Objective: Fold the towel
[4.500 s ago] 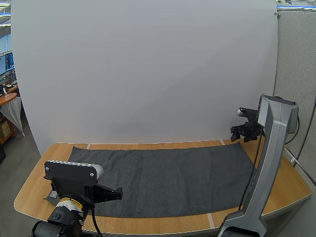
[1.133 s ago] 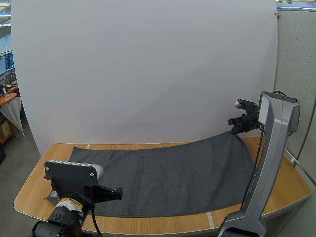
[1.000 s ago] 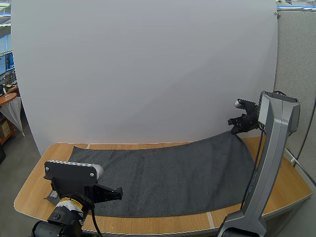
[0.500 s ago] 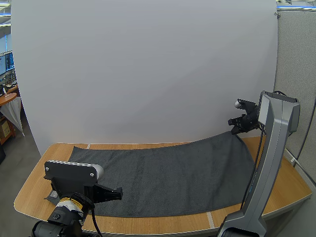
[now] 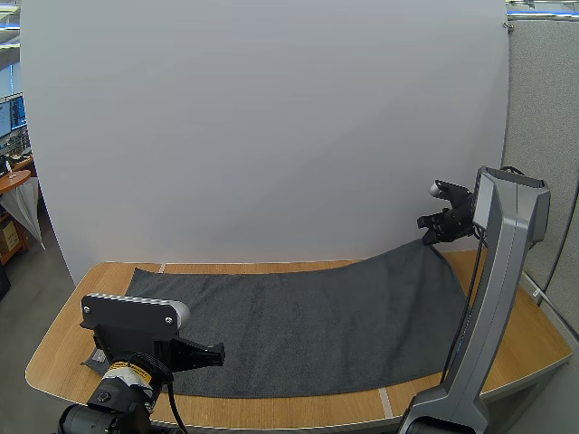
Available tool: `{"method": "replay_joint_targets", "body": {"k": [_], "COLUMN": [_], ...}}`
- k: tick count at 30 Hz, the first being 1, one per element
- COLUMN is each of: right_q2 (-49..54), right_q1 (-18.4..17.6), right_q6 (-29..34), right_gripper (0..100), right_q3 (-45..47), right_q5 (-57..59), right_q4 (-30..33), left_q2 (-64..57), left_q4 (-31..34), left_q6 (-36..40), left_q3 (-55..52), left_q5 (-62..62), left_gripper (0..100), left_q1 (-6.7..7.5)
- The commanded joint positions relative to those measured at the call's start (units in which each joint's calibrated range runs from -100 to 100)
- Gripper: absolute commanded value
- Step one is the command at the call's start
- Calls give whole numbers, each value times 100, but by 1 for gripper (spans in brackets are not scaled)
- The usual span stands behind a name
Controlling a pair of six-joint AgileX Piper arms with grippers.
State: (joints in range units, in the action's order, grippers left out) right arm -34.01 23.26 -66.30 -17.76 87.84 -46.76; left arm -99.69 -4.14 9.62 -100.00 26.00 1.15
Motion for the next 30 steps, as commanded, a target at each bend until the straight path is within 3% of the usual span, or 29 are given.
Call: {"method": "replay_joint_targets", "body": {"k": [1,10,30], "right_q2": [153,487,1346], "right_q1": [9,-136,-1065], "right_q6": [-43,-1,823], "right_gripper": [0,0,0], "right_q3": [-28,-28,-28], "right_q5": [315,1035,1216], "right_q4": [-215,-327,-315], "left_q2": [-31,-31,-31], "left_q4": [-23,-23,-23], "left_q6": [33,33,33], "left_q3": [0,0,0], "left_q5": [-132,-132,-132], "left_gripper": [0,0,0], "left_q1": [20,20,20]}}
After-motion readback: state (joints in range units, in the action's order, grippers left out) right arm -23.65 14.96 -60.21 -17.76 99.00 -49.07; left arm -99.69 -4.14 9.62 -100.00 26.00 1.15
